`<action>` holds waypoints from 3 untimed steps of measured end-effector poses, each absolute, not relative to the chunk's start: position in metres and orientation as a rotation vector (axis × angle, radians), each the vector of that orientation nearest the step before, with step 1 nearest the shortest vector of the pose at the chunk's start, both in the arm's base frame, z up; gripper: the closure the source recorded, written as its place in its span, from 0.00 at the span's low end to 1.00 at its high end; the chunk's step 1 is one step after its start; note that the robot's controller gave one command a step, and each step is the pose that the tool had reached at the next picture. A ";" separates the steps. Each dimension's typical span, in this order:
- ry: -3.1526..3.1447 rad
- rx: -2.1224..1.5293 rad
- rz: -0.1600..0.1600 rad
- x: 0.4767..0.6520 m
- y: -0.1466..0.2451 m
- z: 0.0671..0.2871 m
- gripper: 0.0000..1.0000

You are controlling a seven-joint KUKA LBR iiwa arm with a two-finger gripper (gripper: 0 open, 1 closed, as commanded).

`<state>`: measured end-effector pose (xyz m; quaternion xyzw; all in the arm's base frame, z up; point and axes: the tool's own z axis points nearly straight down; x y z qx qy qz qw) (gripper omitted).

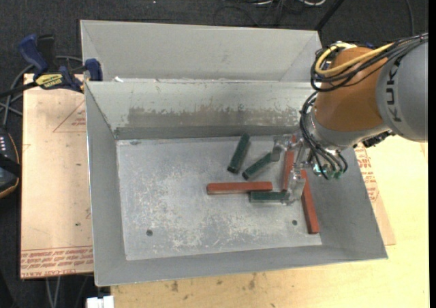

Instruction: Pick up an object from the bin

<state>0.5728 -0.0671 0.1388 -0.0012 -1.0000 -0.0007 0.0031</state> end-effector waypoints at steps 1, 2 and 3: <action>-3.148 0.010 -0.005 0.549 -0.020 0.070 0.00; -3.147 0.008 -0.002 0.551 -0.023 0.074 1.00; -3.154 -0.013 -0.002 0.552 -0.009 0.247 1.00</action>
Offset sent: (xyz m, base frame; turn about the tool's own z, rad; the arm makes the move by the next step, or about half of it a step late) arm -0.0245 0.0436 -0.0670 -0.0058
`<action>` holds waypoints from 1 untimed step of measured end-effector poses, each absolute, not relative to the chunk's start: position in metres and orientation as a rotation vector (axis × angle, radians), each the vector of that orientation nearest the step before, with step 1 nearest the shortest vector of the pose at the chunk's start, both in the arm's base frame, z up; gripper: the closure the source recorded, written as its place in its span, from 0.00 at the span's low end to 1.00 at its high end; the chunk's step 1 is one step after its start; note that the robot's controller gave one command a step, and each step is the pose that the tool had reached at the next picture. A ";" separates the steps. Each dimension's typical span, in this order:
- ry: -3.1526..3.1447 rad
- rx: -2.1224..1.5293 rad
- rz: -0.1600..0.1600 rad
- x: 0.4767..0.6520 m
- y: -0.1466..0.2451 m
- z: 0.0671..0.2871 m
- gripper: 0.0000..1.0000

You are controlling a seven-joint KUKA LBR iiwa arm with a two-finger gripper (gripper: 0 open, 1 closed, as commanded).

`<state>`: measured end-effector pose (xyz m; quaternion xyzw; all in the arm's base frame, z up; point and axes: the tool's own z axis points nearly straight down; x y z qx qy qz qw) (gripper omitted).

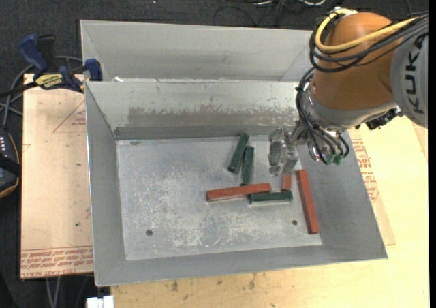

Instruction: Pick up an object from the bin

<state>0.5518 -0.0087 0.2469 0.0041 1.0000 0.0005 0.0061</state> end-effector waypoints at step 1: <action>3.138 0.013 0.001 0.550 -0.009 0.242 0.00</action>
Offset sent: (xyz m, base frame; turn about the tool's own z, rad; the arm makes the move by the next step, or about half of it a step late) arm 0.0000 0.0000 0.0000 0.0000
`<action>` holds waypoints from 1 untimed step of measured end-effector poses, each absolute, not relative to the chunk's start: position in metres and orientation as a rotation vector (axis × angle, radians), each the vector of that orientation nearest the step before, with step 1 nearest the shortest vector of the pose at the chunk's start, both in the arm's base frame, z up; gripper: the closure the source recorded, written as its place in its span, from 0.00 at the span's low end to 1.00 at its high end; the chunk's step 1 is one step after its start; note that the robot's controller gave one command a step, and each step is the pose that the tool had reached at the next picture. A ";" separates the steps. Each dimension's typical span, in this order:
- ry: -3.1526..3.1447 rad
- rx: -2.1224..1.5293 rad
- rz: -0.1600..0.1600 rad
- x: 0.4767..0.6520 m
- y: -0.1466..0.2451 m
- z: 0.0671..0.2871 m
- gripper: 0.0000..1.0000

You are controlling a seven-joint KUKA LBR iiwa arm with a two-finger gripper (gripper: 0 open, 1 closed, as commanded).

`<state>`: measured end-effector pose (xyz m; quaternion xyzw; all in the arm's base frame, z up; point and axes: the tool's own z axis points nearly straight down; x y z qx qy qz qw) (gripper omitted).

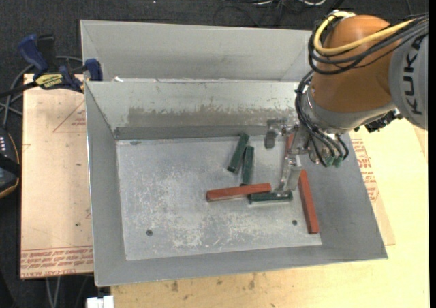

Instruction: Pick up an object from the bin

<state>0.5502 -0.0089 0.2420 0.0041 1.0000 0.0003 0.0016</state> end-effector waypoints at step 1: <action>3.150 -0.064 0.002 0.504 -0.009 0.133 0.00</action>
Offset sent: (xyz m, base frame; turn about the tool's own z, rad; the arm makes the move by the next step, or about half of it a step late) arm -0.0431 -0.0004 -0.1037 -0.0502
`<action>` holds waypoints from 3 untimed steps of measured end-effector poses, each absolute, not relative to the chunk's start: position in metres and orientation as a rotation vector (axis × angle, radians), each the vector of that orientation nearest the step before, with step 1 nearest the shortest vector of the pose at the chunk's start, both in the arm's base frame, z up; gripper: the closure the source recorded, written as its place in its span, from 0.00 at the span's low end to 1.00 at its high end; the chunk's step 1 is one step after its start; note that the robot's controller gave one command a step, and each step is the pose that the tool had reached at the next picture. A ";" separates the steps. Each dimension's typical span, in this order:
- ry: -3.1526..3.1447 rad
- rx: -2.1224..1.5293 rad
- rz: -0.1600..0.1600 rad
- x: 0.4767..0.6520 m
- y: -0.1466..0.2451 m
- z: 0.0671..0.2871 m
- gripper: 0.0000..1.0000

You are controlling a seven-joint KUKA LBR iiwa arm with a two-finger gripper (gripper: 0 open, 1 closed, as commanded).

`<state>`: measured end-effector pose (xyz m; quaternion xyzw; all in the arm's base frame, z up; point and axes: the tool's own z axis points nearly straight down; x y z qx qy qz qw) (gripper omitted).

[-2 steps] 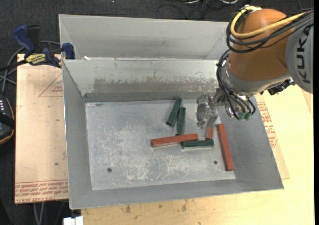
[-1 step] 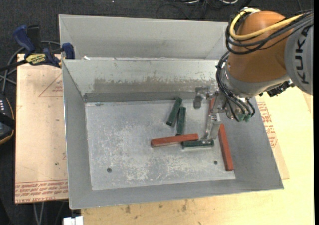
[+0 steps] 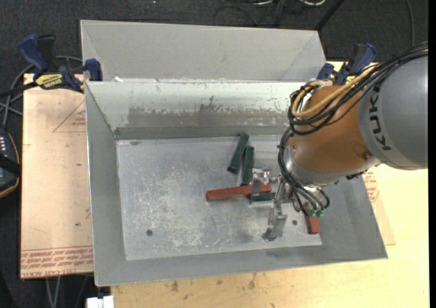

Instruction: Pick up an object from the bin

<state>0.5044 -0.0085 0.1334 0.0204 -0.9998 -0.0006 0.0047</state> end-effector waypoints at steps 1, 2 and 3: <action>-3.144 0.031 -0.007 0.568 0.044 0.080 0.00; -3.143 0.025 -0.002 0.567 0.040 0.082 1.00; -3.148 0.182 -0.002 0.566 0.051 0.230 1.00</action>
Offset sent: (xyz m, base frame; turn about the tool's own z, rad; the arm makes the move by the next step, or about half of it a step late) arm 0.0627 0.0477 -0.0504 0.0274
